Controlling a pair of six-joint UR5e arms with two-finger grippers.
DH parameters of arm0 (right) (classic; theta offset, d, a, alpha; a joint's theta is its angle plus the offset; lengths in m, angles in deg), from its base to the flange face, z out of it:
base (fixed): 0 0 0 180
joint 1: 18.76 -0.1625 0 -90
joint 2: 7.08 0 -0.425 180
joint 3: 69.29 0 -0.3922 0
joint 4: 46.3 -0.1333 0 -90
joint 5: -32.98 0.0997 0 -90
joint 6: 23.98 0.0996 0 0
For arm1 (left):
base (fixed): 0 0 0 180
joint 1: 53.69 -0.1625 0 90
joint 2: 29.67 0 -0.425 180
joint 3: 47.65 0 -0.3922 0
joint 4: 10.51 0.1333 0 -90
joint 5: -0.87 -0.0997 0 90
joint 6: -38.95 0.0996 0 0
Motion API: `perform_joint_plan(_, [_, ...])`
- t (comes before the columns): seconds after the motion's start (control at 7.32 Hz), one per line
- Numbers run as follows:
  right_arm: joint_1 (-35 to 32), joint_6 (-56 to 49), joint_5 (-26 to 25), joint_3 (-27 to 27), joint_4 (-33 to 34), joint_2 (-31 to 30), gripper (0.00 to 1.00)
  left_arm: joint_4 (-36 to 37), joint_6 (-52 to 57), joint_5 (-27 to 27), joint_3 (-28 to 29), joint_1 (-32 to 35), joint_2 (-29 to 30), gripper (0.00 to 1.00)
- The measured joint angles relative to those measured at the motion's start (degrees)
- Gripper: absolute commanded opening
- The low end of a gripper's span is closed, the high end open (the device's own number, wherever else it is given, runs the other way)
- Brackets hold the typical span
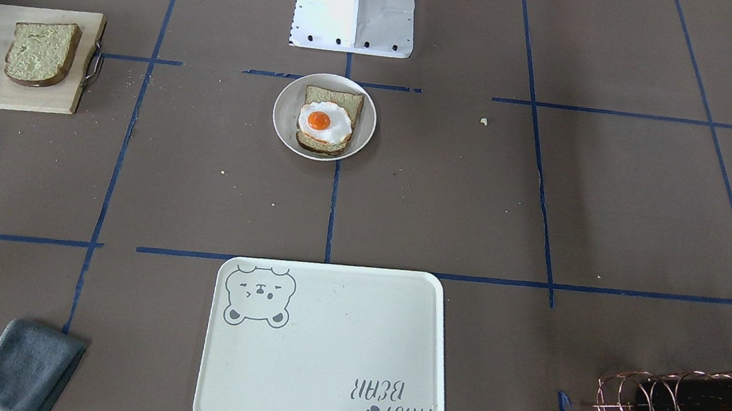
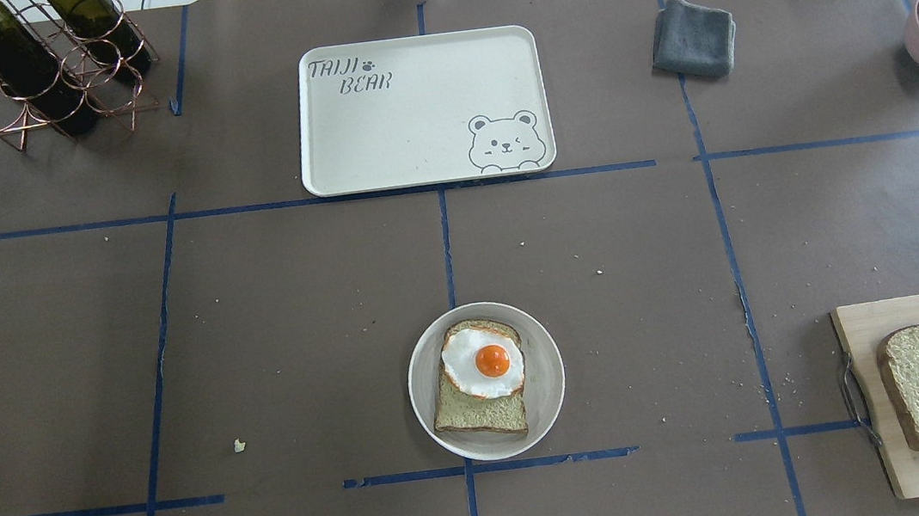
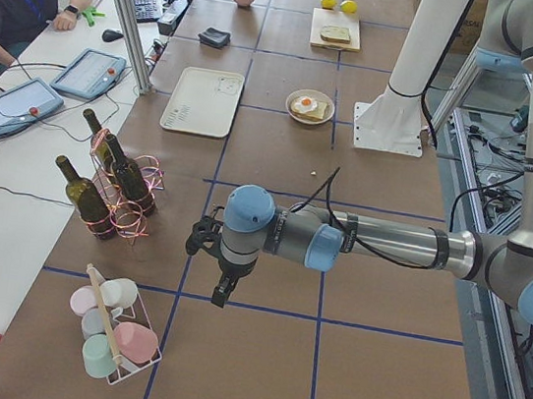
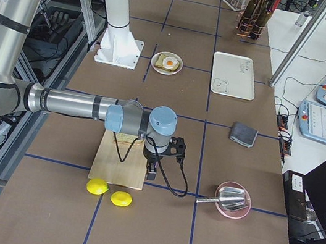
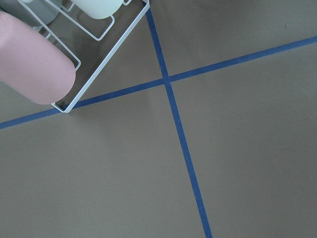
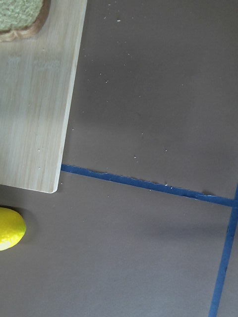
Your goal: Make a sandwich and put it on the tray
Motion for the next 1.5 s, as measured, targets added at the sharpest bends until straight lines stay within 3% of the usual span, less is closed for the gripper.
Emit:
perform_joint_plan(0.55, [0.0, 0.0, 1.5, -0.3, -0.3, 0.5, 1.00, 0.1, 0.0, 0.2, 0.3, 0.0, -0.1, 1.00])
perform_joint_plan(0.96, [0.5, 0.1, 3.1, 0.4, -8.6, 1.8, 1.00, 0.0, -0.1, 0.4, 0.3, 0.0, -0.1, 1.00])
perform_joint_plan(1.5, [1.0, 1.6, 5.2, 0.7, -14.5, 3.0, 1.00, 0.0, -0.1, 0.4, 0.1, 0.0, 0.0, 1.00])
